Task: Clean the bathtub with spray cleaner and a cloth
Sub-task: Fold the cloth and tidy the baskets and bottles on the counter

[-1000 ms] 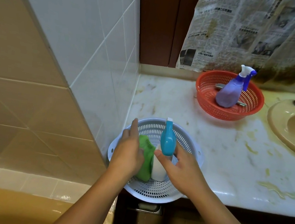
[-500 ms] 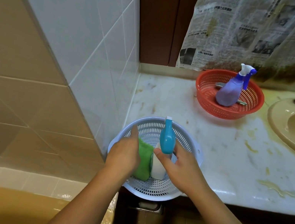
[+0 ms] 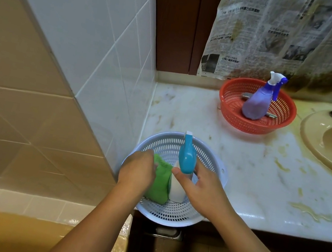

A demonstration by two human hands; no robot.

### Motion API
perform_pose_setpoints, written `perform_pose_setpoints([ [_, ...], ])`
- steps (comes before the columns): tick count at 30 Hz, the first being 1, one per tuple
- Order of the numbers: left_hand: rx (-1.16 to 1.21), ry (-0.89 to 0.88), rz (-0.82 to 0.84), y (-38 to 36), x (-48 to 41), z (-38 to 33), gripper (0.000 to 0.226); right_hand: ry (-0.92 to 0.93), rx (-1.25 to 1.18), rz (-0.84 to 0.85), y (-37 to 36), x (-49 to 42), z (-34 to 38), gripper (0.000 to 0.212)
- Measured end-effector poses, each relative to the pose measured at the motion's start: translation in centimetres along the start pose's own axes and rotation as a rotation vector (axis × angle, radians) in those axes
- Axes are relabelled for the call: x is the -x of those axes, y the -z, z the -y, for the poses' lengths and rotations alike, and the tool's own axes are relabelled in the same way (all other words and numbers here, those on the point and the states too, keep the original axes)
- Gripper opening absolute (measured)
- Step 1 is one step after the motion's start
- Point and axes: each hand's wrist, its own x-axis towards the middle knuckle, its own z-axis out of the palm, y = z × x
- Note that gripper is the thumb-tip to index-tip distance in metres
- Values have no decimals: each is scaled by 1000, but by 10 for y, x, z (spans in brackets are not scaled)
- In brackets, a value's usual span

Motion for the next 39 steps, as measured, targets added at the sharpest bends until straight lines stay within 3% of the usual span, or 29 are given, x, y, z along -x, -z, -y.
perform_pose_setpoints([
  [4, -46, -32, 69, -7, 1, -8, 14, 5, -8, 0, 1, 0, 1, 12],
  [8, -36, -21, 144, -12, 11, -20, 31, 8, -25, 9, 1, 0, 3, 12],
  [13, 182, 31, 32, -20, 20, -19, 33, 2, -19, 12, 0, 0, 2, 11],
  [18, 518, 129, 22, -11, 18, -11, 61, -6, 4, -1, -1, -1, 0, 12],
  [24, 613, 123, 73, -12, 16, -9, 66, -23, 13, -9, -3, -1, -2, 27],
  [30, 703, 184, 53, -10, 13, -2, 83, -29, 15, -20, -3, -1, -1, 26],
  [39, 791, 198, 39, -14, 4, -10, 75, -45, 6, -23, -3, 0, 2, 35],
])
